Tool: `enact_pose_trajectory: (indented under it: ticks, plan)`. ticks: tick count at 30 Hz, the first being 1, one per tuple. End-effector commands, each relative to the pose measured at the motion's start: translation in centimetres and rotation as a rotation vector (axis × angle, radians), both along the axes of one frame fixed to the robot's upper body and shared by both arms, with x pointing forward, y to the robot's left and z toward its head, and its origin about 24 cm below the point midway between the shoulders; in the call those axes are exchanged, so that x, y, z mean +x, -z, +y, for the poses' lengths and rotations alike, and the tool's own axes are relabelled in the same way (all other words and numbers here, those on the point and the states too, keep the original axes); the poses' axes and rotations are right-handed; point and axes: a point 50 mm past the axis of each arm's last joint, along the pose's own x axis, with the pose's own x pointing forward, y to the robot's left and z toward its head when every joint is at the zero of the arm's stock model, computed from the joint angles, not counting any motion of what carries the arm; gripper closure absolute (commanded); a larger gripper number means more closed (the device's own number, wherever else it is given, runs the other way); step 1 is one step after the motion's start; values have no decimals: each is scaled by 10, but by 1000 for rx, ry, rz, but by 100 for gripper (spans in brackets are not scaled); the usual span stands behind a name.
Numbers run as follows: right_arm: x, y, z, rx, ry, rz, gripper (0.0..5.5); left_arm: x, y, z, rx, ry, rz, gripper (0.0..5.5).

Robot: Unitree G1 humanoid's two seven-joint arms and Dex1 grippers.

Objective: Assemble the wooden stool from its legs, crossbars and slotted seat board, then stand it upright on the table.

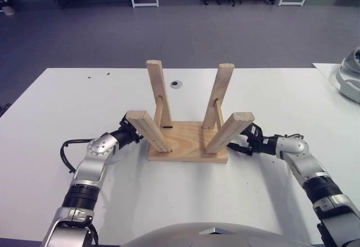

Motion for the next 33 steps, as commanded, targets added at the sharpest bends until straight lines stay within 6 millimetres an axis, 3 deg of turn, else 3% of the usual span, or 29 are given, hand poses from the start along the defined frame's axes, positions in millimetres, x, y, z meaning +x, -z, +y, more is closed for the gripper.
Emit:
enact_pose_trajectory:
  ticks: [1, 6, 10, 14, 16, 19, 23, 26, 29, 33]
  plan:
    - [-36, 2, -22, -106, 154, 30, 229, -37, 2, 37, 100, -109, 50, 243]
    - [-55, 1, -7, -138, 217, 75, 229, -65, 13, 19, 101, -45, 163, 243]
    - [-50, -9, 28, -93, 149, 61, 229, -73, 15, -20, 30, 86, 244, 243]
    - [-53, -29, 54, 26, 28, 76, 229, -62, 1, -40, -100, 82, 218, 243]
    - [-54, -47, 54, 88, -11, 91, 229, -65, -15, -45, -204, 112, 217, 243]
    - [-59, -74, 46, 124, -88, 111, 229, -70, -45, -35, -277, 165, 180, 243]
    - [-65, -121, 23, 158, -167, 92, 229, -85, -84, -23, -246, 303, 123, 243]
    - [-65, -133, 7, 122, -149, 81, 229, -92, -109, -24, -223, 401, 82, 243]
    - [-65, -120, -4, 36, -96, 104, 229, -91, -99, -7, -115, 358, 163, 243]
    - [-72, -96, -22, -164, -104, 153, 229, -85, -71, 49, 156, 230, 292, 243]
